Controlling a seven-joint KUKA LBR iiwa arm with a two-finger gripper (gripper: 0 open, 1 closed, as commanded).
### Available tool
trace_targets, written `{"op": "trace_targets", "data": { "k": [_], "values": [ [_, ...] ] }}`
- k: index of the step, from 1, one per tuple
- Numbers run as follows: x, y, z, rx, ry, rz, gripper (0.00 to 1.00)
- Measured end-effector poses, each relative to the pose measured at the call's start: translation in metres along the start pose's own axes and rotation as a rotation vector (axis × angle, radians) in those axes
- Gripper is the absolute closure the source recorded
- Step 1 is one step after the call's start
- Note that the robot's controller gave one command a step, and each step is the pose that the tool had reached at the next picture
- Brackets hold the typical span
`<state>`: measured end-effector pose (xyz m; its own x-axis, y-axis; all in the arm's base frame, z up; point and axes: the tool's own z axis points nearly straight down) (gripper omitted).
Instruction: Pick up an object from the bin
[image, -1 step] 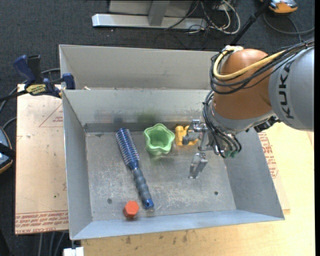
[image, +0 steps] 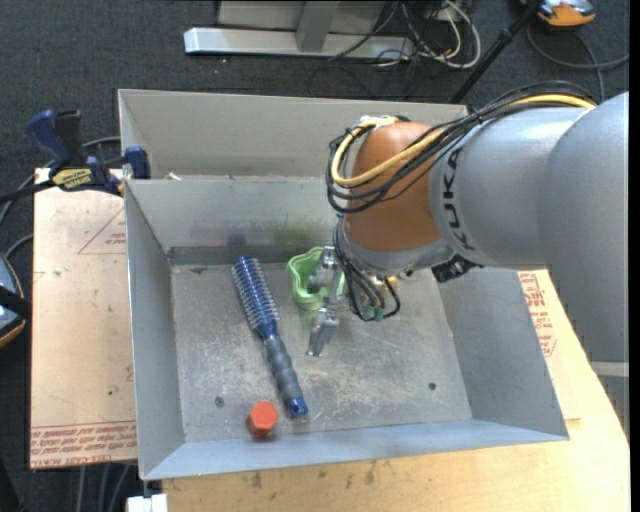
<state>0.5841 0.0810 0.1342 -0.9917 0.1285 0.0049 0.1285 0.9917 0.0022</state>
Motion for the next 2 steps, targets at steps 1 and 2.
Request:
{"op": "trace_targets", "data": {
  "k": [1, 2],
  "values": [
    [0.003, -0.002, -0.045, 0.0, -0.009, -0.003, 0.0],
    [-0.038, 0.008, 0.047, -0.002, -0.013, 0.158, 0.0]
  ]
}}
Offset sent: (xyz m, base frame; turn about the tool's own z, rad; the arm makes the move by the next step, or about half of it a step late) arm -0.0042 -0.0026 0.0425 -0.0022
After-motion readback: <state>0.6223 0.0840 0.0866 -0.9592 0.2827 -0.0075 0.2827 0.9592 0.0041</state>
